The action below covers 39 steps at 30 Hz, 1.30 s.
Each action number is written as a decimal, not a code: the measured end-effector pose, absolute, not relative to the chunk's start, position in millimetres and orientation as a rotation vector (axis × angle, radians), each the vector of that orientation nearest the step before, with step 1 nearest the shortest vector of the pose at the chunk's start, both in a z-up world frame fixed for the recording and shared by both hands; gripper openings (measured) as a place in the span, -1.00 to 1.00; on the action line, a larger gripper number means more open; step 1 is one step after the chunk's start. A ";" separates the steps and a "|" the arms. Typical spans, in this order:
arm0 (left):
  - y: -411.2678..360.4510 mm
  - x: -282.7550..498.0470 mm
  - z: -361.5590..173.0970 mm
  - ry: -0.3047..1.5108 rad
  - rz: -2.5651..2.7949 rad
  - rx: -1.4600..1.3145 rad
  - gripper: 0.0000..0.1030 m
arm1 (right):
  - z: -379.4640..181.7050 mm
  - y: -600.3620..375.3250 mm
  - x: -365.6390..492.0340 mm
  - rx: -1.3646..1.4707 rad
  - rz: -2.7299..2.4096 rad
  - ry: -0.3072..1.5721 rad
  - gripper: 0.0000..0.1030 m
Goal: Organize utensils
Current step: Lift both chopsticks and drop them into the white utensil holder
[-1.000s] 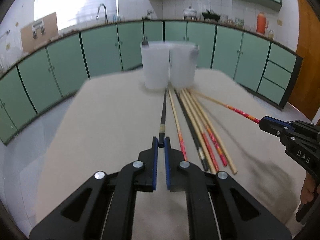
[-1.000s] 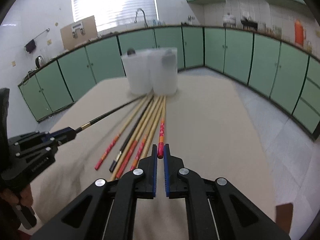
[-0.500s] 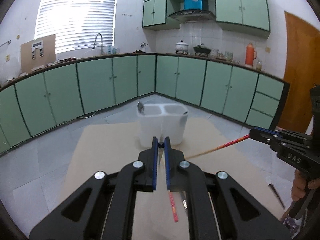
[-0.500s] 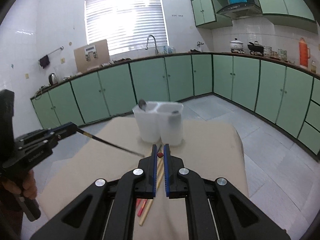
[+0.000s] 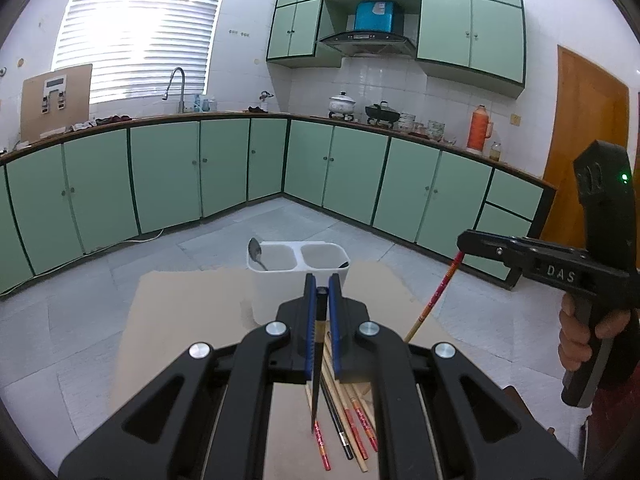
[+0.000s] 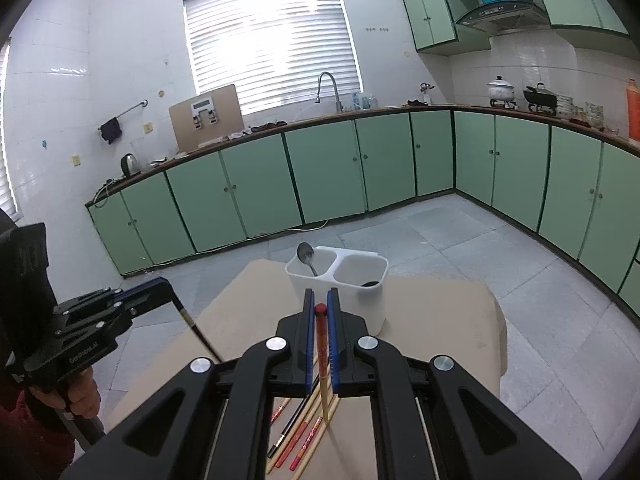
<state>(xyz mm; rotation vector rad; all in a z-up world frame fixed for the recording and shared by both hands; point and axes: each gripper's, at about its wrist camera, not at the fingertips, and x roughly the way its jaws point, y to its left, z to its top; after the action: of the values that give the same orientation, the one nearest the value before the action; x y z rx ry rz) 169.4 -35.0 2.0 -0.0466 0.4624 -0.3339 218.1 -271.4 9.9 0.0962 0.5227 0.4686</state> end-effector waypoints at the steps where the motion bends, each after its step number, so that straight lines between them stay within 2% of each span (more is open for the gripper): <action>1: -35.8 169.6 2.9 0.461 -0.334 -0.045 -0.90 | 11.8 -271.9 219.3 0.094 0.471 0.522 -0.88; 9: -33.8 179.5 21.6 0.411 -0.346 -0.054 -0.90 | 38.7 -270.4 230.0 0.075 0.482 0.470 -0.88; 20: -48.7 234.7 96.7 0.232 -0.336 -0.032 -0.90 | 109.8 -263.4 272.2 0.051 0.464 0.322 -0.88; 26: -60.8 280.8 114.7 0.179 -0.289 -0.023 -0.90 | 111.9 -259.0 316.2 0.055 0.421 0.306 -0.88; 31: -63.8 323.0 97.6 0.197 -0.249 -0.060 -0.90 | 87.9 -251.7 353.0 0.037 0.383 0.323 -0.88; 39: -62.0 364.3 33.2 0.341 -0.212 -0.061 -0.89 | 30.3 -252.2 382.8 0.089 0.384 0.396 -0.88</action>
<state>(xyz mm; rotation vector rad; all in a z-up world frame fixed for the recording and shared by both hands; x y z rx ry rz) 364.3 -62.0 33.2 -0.0608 0.3414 -0.2121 382.8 -252.2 30.3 0.0892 0.3956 0.3843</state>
